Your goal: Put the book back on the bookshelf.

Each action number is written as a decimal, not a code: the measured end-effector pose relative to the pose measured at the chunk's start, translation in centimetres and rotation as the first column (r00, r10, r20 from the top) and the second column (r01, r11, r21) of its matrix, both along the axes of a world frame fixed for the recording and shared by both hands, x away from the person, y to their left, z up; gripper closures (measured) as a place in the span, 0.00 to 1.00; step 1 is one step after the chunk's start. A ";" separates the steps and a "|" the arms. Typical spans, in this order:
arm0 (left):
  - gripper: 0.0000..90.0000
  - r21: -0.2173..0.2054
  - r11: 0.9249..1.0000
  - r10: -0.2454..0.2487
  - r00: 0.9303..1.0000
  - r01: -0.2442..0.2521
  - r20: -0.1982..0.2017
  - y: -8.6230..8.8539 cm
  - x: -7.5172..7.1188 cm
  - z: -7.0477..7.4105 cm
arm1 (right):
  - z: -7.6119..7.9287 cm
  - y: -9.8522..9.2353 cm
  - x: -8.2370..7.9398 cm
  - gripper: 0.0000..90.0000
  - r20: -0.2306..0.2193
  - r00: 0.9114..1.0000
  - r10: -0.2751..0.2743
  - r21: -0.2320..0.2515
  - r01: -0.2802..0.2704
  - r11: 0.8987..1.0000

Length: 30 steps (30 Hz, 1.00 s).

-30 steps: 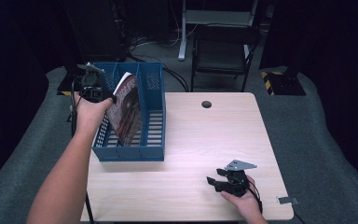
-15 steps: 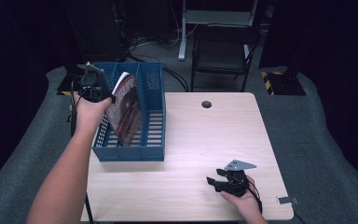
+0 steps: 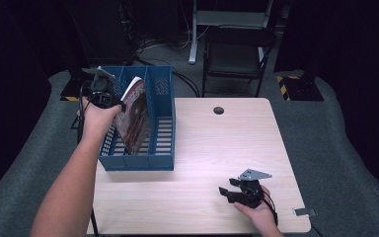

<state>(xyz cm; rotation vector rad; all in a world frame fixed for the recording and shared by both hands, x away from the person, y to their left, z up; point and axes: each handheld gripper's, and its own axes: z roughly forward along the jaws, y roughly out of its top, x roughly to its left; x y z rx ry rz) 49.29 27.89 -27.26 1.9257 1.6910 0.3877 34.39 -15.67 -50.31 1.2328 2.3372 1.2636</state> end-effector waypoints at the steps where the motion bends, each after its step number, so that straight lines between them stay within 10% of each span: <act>1: 0.92 0.003 1.000 0.000 1.000 0.000 0.001 0.0 0.0 0.0 | 0.0 0.0 0.0 0.44 -0.006 1.000 -0.002 0.003 0.002 1.000; 30: 0.94 0.005 0.999 0.044 0.997 -0.045 0.056 0.4 0.6 0.5 | -0.1 -0.2 0.0 0.44 0.003 1.000 -0.006 0.004 0.006 1.000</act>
